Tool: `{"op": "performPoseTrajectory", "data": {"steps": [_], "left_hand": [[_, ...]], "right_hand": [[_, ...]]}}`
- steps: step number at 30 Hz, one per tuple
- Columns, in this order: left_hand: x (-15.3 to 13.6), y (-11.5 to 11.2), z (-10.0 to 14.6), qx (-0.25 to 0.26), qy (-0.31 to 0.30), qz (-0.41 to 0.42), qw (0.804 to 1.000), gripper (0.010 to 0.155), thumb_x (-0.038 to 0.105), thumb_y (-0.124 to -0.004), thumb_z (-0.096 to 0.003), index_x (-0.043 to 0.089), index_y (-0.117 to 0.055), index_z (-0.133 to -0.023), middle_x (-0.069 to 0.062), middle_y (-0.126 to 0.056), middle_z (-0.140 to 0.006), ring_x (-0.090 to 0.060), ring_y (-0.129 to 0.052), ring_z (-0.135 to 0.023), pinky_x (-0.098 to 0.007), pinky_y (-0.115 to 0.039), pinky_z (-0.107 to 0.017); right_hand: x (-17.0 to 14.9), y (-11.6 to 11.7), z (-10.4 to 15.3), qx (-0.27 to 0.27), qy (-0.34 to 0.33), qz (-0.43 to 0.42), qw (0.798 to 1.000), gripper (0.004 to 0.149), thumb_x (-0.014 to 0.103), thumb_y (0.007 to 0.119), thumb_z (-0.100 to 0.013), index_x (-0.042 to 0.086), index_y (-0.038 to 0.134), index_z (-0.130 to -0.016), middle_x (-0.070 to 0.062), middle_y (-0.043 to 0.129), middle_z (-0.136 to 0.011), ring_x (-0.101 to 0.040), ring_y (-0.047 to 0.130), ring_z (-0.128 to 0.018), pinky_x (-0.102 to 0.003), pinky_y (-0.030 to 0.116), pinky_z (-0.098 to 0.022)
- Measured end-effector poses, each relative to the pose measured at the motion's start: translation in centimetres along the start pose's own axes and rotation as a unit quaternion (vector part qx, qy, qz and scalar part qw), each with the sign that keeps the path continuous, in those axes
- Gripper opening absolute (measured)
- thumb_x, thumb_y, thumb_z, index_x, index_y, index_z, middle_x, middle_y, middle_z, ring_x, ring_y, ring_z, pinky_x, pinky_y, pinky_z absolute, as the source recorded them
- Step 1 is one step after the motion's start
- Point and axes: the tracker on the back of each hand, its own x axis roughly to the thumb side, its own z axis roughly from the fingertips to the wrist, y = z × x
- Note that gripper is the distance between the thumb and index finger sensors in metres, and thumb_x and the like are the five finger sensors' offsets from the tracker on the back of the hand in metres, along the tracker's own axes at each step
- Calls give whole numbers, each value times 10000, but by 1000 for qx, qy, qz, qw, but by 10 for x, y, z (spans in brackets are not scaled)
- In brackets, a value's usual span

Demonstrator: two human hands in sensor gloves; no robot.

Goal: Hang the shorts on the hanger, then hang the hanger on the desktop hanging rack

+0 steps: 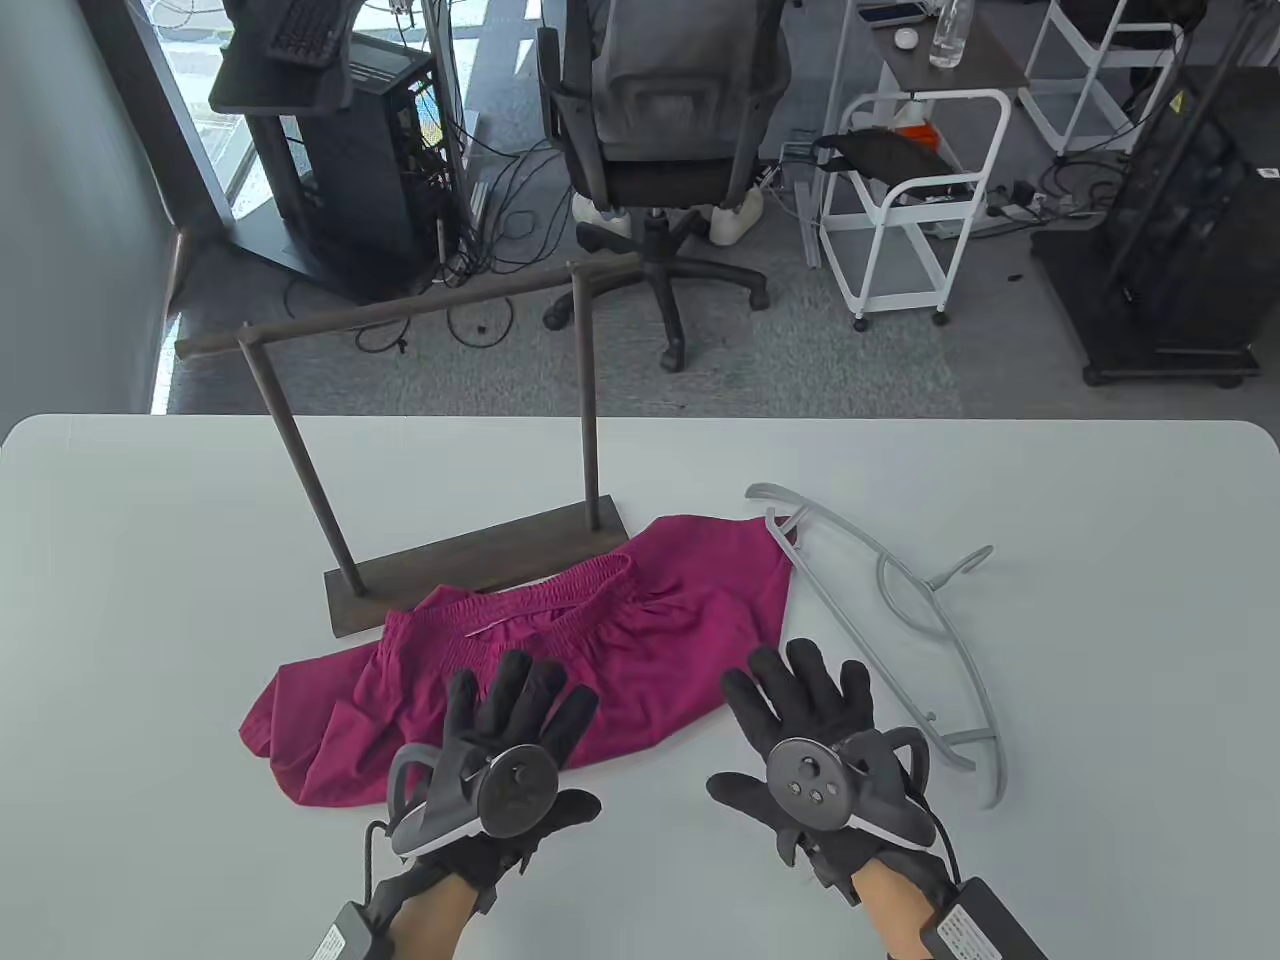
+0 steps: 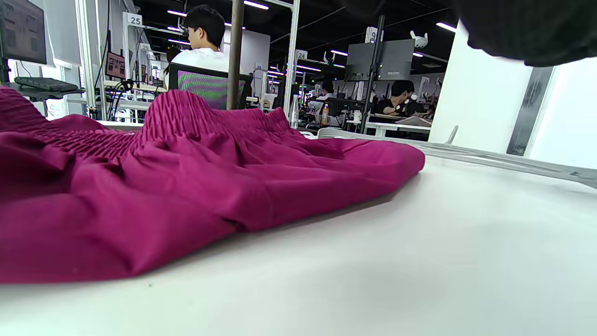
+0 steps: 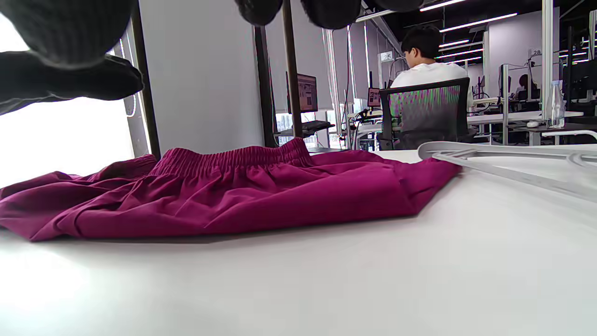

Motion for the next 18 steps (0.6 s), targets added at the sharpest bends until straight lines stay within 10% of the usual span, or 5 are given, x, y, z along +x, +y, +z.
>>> {"op": "performPoseTrajectory", "data": {"steps": [18], "left_hand": [[0, 1, 1, -3, 4, 0, 1000, 946, 703, -721, -312, 354, -359, -1114, -26, -194, -1185, -340, -117, -1125, -684, -137, -727]], "right_hand": [[-32, -23, 5, -44, 79, -6, 996, 858, 612, 763, -407, 210, 451, -1097, -159, 448, -1149, -507, 463, -1013, -806, 429, -664]]}}
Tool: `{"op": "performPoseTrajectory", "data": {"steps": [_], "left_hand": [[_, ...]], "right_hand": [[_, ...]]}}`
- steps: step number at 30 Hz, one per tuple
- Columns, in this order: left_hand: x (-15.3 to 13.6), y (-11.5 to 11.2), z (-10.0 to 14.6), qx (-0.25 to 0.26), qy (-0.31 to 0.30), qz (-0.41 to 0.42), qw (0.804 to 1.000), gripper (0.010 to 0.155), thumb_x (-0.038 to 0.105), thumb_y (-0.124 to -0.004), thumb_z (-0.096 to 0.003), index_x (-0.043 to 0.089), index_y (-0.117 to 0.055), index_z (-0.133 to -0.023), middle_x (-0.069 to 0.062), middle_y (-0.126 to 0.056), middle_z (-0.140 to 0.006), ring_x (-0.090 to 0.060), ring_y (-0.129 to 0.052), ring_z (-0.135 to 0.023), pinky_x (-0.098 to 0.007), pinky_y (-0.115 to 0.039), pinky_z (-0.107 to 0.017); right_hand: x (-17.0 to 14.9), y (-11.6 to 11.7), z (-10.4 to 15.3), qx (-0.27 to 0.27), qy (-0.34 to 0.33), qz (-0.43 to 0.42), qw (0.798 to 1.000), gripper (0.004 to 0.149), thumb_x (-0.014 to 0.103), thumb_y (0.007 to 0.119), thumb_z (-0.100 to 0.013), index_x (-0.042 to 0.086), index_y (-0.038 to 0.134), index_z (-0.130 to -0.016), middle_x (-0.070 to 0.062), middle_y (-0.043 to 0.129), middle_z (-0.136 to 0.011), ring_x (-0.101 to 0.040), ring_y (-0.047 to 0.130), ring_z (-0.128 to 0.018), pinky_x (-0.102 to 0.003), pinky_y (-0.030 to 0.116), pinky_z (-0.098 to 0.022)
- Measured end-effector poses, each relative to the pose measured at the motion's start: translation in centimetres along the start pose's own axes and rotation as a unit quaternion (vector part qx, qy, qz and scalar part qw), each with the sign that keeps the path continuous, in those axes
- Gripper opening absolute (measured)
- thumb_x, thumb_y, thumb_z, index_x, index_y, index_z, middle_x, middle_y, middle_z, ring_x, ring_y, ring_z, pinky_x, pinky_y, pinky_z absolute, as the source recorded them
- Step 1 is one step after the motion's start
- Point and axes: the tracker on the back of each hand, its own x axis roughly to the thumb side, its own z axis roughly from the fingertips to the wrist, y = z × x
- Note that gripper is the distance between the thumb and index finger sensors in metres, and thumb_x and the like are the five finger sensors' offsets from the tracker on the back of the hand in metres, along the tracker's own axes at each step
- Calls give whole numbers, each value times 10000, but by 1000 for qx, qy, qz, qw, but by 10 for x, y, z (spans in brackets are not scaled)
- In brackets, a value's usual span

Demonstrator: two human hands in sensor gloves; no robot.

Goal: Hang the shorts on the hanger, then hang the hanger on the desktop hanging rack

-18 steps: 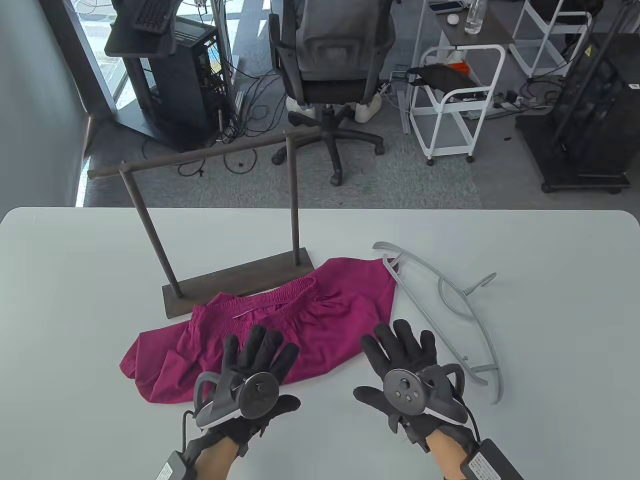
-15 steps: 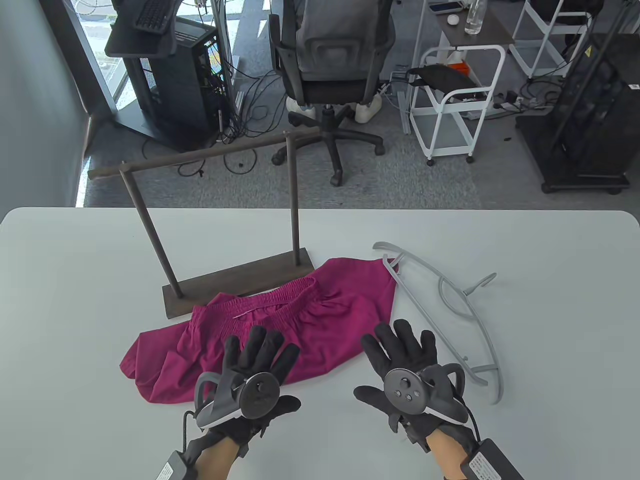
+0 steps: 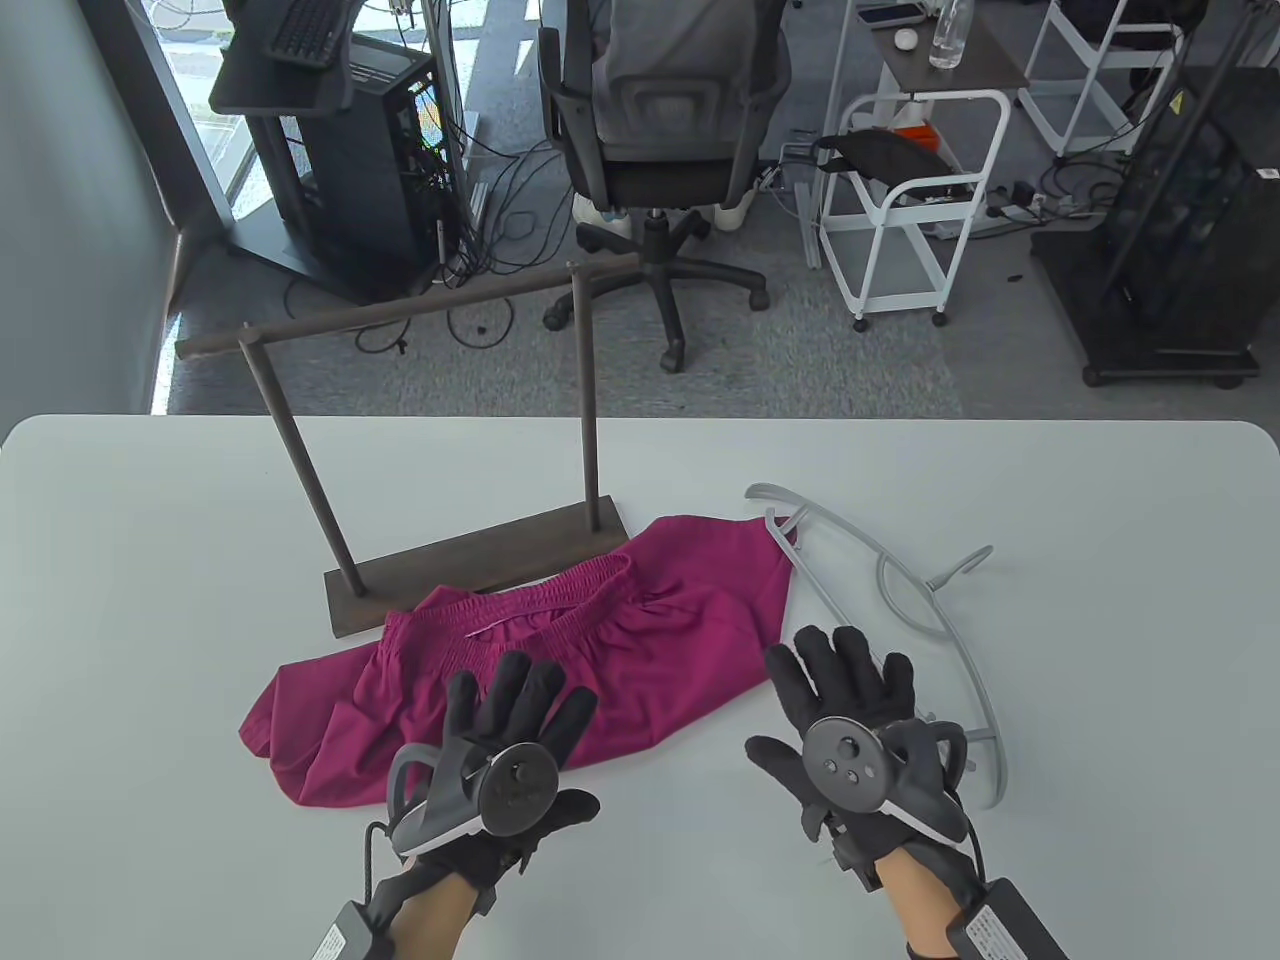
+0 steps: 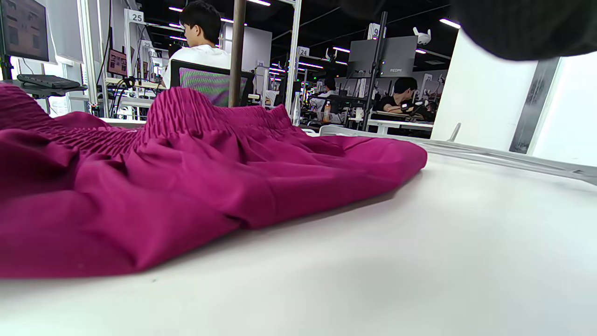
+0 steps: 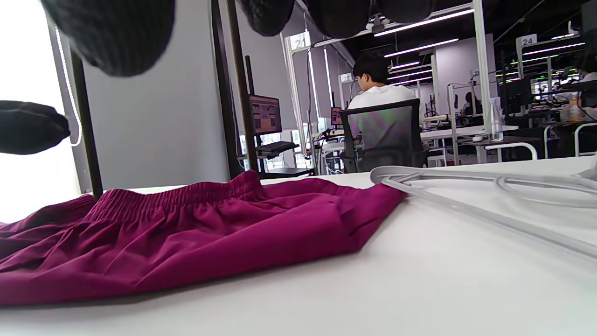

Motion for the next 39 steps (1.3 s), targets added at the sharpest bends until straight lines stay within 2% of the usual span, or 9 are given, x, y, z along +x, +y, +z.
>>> {"op": "performPoseTrajectory", "data": {"steps": [10, 17, 21, 23, 27, 32, 39], "left_hand": [[0, 0, 0, 7, -4, 4, 1000, 936, 692, -726, -318, 340, -378, -1113, -36, -216, -1183, -338, -131, -1125, -682, -146, -728], [0, 0, 0, 8, -5, 6, 1000, 934, 691, -726, -318, 338, -385, -1113, -38, -219, -1183, -339, -129, -1125, -682, -144, -729], [-1, 1, 1, 10, -2, 3, 1000, 933, 690, -726, -319, 336, -387, -1113, -38, -223, -1183, -340, -131, -1124, -682, -146, -728], [-2, 2, 2, 11, -1, 4, 1000, 932, 690, -725, -319, 335, -389, -1113, -39, -226, -1183, -339, -132, -1125, -682, -146, -728], [-3, 2, 2, 10, 2, 4, 1000, 931, 688, -726, -319, 335, -390, -1112, -41, -230, -1183, -339, -133, -1124, -683, -147, -728], [-3, 3, 2, 9, 5, 2, 1000, 931, 687, -727, -320, 333, -392, -1113, -44, -231, -1183, -341, -131, -1123, -683, -147, -727], [-3, 3, 4, 8, 9, 1, 1000, 931, 687, -725, -321, 333, -391, -1113, -45, -233, -1183, -342, -132, -1123, -683, -147, -727]], "right_hand": [[-48, -6, -6, -7, 102, 3, 995, 804, 522, 802, -431, 164, 501, -1084, -201, 488, -1123, -535, 515, -975, -809, 450, -638], [-86, -6, -6, -4, 199, 14, 980, 758, 455, 835, -437, 112, 565, -1056, -231, 502, -1105, -557, 537, -948, -809, 469, -617], [-115, -1, -5, 22, 294, 5, 955, 716, 430, 844, -447, 84, 600, -1025, -245, 488, -1102, -575, 552, -934, -790, 511, -619], [-122, 2, -5, 27, 320, 10, 947, 703, 426, 848, -446, 65, 625, -1006, -261, 514, -1087, -593, 587, -907, -785, 552, -598], [-140, 16, -4, 72, 394, 26, 916, 691, 425, 854, -447, 40, 653, -984, -286, 543, -1066, -622, 639, -862, -781, 610, -561], [-152, 28, -5, 102, 445, 51, 888, 684, 437, 854, -447, 17, 688, -962, -306, 576, -1046, -642, 686, -819, -782, 658, -520], [-158, 41, -9, 113, 478, 73, 868, 675, 458, 850, -447, 3, 732, -930, -309, 602, -1031, -656, 717, -788, -791, 692, -484]]}}
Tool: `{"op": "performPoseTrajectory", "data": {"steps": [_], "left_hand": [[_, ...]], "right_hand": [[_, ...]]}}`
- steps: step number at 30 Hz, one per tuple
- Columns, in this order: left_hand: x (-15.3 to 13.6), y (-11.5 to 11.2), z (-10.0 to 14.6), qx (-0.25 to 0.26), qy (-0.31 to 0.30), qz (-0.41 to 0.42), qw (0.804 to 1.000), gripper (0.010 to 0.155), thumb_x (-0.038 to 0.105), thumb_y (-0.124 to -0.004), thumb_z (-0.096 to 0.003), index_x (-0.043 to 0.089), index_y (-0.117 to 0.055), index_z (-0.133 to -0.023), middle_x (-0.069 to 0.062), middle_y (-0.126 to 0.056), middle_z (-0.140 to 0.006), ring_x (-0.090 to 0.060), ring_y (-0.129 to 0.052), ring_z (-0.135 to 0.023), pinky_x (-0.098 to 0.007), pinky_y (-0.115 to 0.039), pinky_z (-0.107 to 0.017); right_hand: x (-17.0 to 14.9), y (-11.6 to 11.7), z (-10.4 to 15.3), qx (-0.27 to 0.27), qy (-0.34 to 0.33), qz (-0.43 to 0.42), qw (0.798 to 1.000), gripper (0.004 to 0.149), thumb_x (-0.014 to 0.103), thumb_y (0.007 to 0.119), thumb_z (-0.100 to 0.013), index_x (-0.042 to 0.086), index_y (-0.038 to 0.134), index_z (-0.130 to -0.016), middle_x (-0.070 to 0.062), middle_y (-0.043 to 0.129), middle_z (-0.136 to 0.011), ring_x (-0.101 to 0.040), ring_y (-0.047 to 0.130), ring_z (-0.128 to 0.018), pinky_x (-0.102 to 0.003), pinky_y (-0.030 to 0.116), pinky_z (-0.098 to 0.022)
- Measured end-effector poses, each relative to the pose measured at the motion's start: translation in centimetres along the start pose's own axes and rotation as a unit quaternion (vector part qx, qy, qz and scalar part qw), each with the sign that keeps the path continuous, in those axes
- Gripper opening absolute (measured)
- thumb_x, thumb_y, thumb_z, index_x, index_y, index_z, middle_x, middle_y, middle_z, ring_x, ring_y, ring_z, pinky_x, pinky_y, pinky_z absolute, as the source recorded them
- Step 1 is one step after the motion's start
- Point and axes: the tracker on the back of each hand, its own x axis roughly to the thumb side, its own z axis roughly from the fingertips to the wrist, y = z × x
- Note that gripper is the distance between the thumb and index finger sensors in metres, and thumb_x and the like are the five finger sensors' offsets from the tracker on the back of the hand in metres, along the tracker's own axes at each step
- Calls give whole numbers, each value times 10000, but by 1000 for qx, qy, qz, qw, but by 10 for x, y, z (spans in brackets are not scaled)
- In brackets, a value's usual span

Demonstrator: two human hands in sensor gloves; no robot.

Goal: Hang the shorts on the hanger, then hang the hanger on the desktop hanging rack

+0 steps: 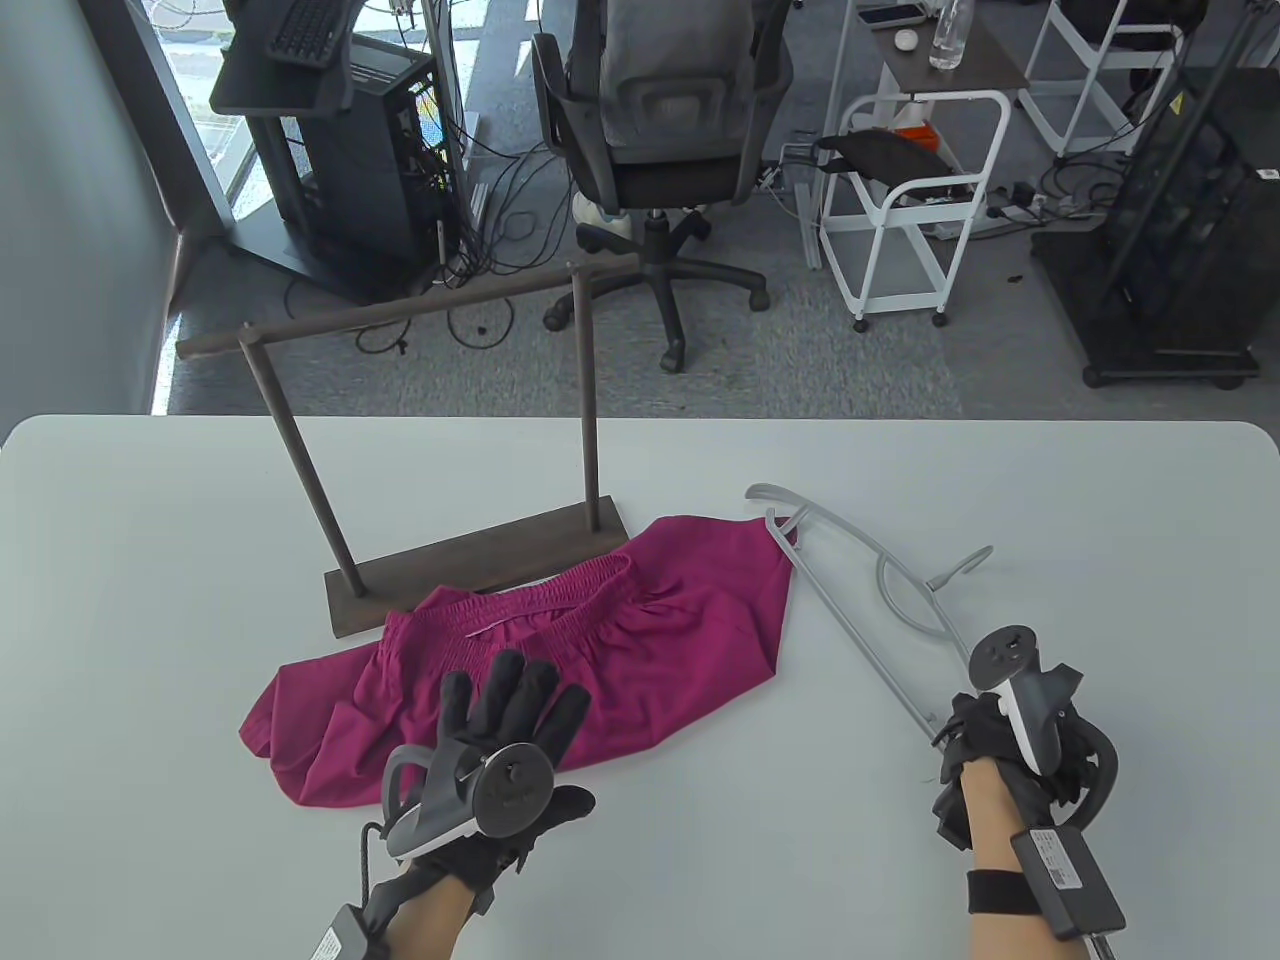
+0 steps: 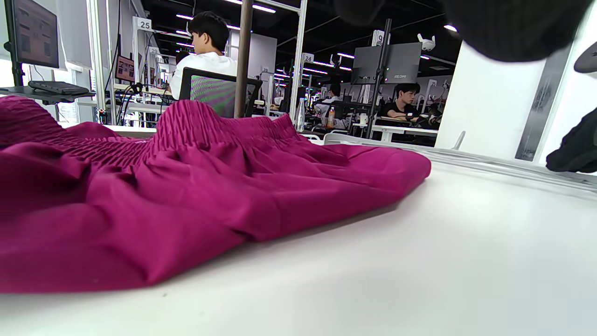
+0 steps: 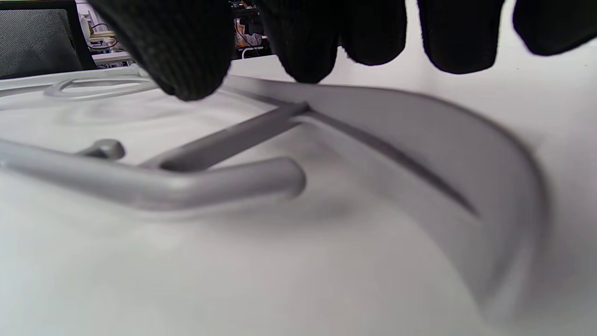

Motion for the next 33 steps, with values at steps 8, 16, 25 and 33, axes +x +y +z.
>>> {"op": "performPoseTrajectory", "data": {"steps": [8, 16, 25, 33], "left_hand": [[0, 0, 1, -1, 1, -2, 1000, 928, 686, -725, -321, 333, -393, -1112, -45, -231, -1182, -343, -129, -1121, -682, -147, -726], [2, -1, 0, -11, 2, -5, 1000, 927, 685, -724, -322, 333, -393, -1113, -45, -231, -1182, -341, -128, -1121, -682, -147, -726], [3, -1, 0, -16, 6, -8, 1000, 926, 684, -722, -323, 331, -394, -1113, -47, -230, -1182, -342, -127, -1121, -682, -147, -726], [3, -2, 0, -23, 7, -3, 1000, 927, 688, -715, -322, 332, -390, -1114, -45, -227, -1182, -342, -125, -1120, -682, -145, -726]], "right_hand": [[2, 11, -4, 11, 17, 14, 1000, 597, 434, 842, -457, 8, 797, -874, -298, 634, -1022, -637, 738, -788, -780, 708, -486], [1, 13, -4, 10, 27, 9, 1000, 577, 437, 824, -470, 13, 811, -861, -287, 657, -1013, -625, 756, -782, -769, 737, -473], [1, 11, -3, -16, 39, 7, 999, 511, 398, 844, -468, 29, 856, -821, -272, 707, -990, -613, 798, -758, -750, 789, -448], [-10, 0, -4, -27, 38, -71, 996, 461, 331, 803, -478, 116, 777, -885, -239, 699, -1005, -575, 829, -765, -756, 787, -462]]}}
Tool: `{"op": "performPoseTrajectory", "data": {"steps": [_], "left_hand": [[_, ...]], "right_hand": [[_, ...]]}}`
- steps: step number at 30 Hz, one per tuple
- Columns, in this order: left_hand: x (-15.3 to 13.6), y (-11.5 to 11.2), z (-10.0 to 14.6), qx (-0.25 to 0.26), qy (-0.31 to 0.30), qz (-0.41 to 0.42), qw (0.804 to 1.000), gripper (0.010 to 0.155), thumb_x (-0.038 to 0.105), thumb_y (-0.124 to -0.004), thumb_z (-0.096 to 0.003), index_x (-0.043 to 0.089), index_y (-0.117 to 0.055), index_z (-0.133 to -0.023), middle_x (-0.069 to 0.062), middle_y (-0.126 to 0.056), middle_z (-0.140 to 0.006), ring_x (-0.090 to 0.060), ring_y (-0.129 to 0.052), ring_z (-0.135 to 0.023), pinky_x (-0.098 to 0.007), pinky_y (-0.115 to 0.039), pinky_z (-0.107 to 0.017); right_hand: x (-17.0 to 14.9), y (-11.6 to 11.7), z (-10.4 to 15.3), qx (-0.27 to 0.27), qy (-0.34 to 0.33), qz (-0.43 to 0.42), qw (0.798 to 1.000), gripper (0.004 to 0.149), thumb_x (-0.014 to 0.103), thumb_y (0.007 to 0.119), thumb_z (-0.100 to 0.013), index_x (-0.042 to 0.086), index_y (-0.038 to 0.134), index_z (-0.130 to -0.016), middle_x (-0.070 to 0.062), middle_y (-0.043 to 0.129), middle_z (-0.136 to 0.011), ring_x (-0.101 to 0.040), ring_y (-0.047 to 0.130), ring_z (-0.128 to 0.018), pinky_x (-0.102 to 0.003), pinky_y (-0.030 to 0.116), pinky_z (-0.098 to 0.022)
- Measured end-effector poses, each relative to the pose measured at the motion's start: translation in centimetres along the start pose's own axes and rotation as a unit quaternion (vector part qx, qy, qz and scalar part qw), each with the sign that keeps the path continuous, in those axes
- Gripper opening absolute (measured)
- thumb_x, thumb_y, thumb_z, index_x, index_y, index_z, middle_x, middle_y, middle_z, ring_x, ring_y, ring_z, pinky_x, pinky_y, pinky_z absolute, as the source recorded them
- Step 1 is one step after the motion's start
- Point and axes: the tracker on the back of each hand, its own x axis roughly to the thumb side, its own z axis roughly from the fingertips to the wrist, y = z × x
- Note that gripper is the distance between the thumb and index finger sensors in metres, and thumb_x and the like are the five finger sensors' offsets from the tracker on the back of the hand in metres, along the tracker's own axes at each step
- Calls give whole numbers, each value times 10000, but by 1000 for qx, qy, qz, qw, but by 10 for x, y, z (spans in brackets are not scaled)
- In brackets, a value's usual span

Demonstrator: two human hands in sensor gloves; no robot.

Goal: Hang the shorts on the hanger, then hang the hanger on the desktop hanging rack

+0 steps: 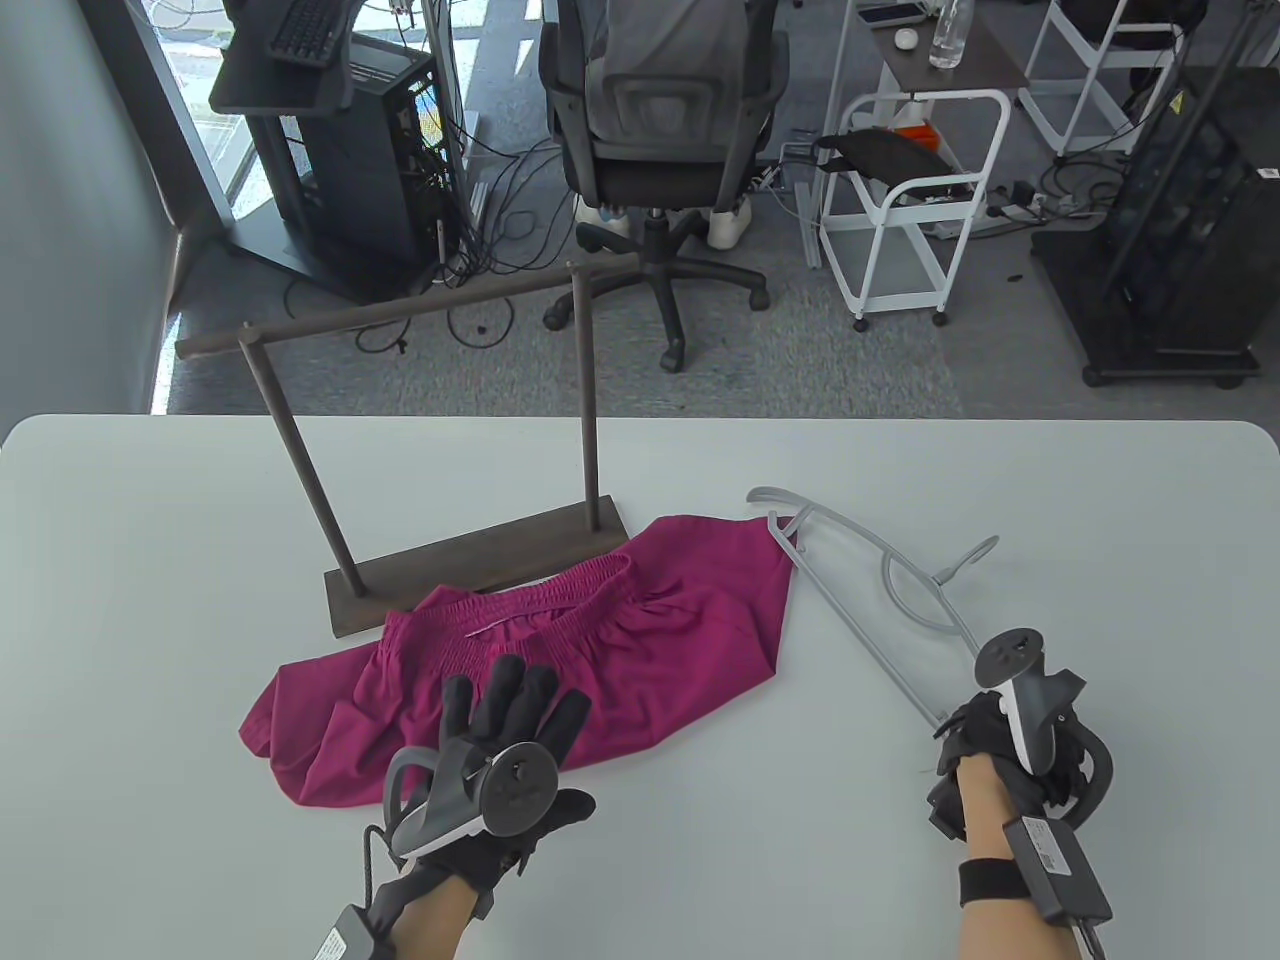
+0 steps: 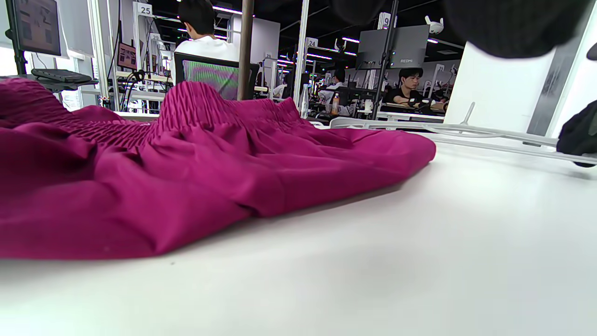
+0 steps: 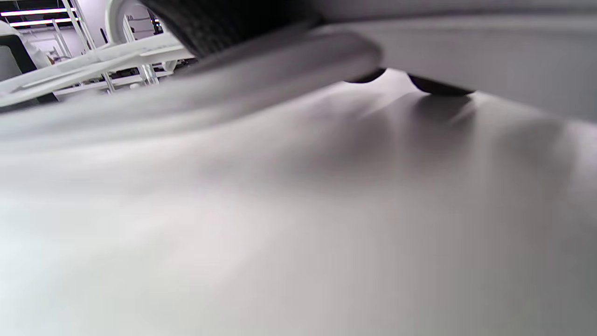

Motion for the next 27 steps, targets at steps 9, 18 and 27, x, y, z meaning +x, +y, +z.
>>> {"op": "performPoseTrajectory", "data": {"steps": [9, 18, 27], "left_hand": [[-3, 0, 0, 2, 6, 8, 1000, 924, 687, -714, -324, 331, -390, -1113, -46, -233, -1181, -341, -132, -1121, -681, -150, -727], [-18, 7, 4, 26, 23, 40, 999, 914, 677, -721, -329, 319, -411, -1111, -50, -250, -1179, -340, -155, -1122, -679, -162, -729], [-80, 39, 16, 103, 149, 85, 980, 800, 562, -777, -393, 291, -507, -1095, -66, -418, -1141, -353, -369, -1107, -661, -261, -752]], "right_hand": [[-1, -29, 7, -46, -47, -106, 992, 477, 314, 778, -446, 174, 711, -897, -156, 711, -1005, -468, 898, -759, -686, 840, -488], [0, -54, 24, -78, -130, -183, 971, 479, 330, 773, -442, 222, 686, -901, -108, 682, -1030, -425, 848, -820, -660, 722, -608], [-17, -85, 46, -75, -222, -267, 935, 483, 327, 812, -433, 248, 715, -899, -87, 686, -1053, -437, 741, -910, -715, 571, -676]]}}
